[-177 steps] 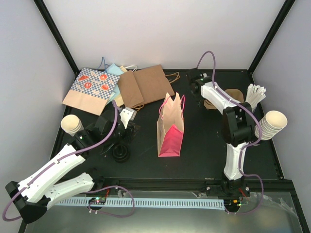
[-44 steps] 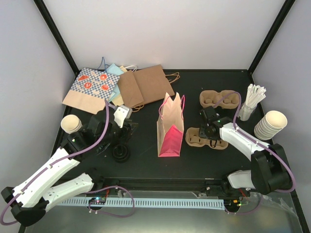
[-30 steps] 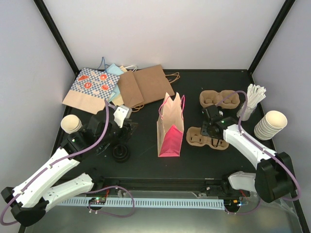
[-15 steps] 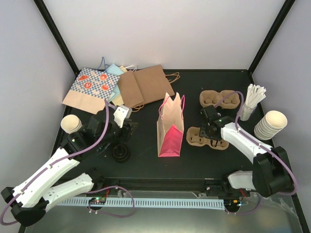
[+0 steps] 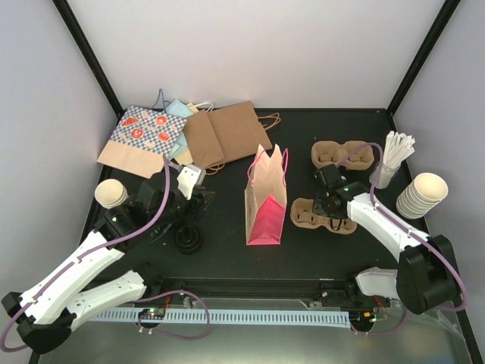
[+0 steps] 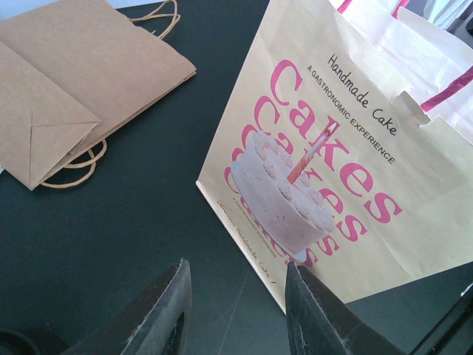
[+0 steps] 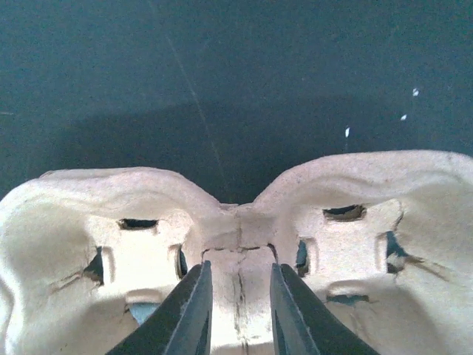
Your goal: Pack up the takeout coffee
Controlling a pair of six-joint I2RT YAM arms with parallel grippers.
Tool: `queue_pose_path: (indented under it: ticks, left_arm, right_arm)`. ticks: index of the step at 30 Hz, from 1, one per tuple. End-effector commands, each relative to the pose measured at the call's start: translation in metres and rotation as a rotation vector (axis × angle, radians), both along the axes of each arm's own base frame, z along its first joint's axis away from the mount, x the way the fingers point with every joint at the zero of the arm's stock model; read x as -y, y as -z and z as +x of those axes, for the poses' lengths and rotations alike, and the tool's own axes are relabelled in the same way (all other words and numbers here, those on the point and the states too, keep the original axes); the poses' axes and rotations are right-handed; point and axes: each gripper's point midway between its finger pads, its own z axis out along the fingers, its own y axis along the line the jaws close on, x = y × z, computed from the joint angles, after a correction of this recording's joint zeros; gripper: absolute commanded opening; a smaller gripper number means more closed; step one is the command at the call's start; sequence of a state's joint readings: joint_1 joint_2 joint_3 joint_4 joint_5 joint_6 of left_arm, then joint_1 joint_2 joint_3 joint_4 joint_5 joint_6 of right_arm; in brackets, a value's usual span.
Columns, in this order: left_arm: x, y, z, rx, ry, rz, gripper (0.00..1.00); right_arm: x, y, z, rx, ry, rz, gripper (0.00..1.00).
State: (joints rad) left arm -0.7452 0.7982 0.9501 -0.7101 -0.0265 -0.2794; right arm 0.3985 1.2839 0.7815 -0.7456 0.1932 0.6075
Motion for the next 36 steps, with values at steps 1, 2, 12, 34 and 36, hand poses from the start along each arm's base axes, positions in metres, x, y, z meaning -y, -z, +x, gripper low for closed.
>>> queue_pose_path:
  ticks: [1, 2, 12, 34, 36]
  left_arm:
    - [-0.004, -0.021, 0.002, 0.048, -0.013, -0.021, 0.38]
    - [-0.004, -0.02, 0.001, 0.046, -0.012, -0.022, 0.38]
    - [-0.008, -0.019, -0.001, 0.047, -0.018, -0.024, 0.38]
    - [-0.008, -0.021, -0.003, 0.045, -0.017, -0.031, 0.38]
    - [-0.008, -0.021, -0.003, 0.044, -0.017, -0.031, 0.38]
  right_arm:
    - [0.001, -0.027, 0.004, 0.058, 0.01, 0.012, 0.22]
    - [0.001, -0.031, 0.005, 0.067, 0.012, 0.013, 0.22]
    - [-0.004, -0.005, -0.003, 0.0, -0.009, 0.031, 0.44]
    - [0.0, -0.028, -0.003, 0.055, 0.006, 0.035, 0.15]
    - [0.0, -0.035, -0.002, 0.065, 0.004, 0.035, 0.16]
